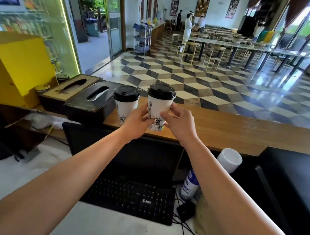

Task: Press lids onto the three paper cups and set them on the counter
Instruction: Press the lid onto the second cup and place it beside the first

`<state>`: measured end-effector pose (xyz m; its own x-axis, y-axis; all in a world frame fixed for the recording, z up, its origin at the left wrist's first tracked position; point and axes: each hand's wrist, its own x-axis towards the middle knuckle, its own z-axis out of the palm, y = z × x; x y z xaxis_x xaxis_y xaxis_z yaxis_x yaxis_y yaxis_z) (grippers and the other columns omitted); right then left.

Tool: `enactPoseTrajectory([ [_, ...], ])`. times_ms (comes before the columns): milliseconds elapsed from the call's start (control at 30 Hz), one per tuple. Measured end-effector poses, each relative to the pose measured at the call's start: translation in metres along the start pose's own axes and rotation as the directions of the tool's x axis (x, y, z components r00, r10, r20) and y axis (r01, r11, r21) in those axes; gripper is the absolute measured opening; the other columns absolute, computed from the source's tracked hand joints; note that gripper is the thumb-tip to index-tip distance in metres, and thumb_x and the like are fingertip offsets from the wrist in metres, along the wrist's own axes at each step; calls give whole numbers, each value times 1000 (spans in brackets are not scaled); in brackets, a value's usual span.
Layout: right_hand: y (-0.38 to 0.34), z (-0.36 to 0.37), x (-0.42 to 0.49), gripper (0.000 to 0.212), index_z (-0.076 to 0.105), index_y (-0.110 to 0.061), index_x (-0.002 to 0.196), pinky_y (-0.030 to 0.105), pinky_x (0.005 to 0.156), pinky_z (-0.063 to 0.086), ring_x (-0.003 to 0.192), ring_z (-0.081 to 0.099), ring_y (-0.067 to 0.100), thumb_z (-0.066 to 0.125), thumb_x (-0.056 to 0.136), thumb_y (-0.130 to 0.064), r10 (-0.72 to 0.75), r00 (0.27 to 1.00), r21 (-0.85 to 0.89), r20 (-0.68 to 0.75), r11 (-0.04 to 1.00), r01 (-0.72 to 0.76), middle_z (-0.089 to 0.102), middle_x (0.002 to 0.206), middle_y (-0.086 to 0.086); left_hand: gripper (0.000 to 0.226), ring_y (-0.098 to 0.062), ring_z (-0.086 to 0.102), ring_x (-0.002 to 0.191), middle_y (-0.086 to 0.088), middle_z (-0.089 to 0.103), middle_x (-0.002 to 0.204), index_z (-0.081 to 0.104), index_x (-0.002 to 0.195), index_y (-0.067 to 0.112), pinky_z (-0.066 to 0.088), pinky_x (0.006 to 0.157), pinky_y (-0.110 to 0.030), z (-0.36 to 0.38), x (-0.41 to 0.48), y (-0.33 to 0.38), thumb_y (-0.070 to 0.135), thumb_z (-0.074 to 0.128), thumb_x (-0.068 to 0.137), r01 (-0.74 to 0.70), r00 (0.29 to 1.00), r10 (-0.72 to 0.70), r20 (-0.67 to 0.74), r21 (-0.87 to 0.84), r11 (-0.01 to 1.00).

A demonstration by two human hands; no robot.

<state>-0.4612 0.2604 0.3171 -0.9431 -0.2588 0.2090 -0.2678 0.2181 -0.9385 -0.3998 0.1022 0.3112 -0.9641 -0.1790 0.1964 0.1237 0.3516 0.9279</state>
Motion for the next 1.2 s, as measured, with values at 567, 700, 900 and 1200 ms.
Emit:
enactPoseTrajectory([
  [567,30,9,-2,44,64,-30,133,47,97,57,121,63,13,69,90,-21,63,996,-20,58,998,-62,72,125,-7,59,0,47,119,13,54,118,45,140,15,46,71,1,18,12,-37,-4,63,88,5,991,7,-131,95,996],
  [700,31,12,-2,38,67,-30,128,47,95,58,120,63,14,67,92,-20,79,995,-19,66,997,-78,72,122,-6,61,-2,48,122,3,57,129,43,142,16,52,84,-10,20,11,-36,-2,64,87,4,987,15,-162,113,994],
  [900,28,12,-5,32,69,-30,124,46,94,58,115,65,15,66,93,-22,98,994,-65,56,993,-94,73,119,-8,62,-9,49,129,-7,57,138,40,143,16,51,94,-25,20,9,-31,0,65,89,13,986,9,-166,136,991],
  [1200,18,4,-22,64,47,-16,149,26,94,40,135,53,20,65,93,-40,219,975,-148,36,966,-212,55,149,2,72,-16,60,110,-7,46,149,27,151,19,46,89,-30,15,-8,-24,13,67,91,152,979,-120,-167,199,968],
])
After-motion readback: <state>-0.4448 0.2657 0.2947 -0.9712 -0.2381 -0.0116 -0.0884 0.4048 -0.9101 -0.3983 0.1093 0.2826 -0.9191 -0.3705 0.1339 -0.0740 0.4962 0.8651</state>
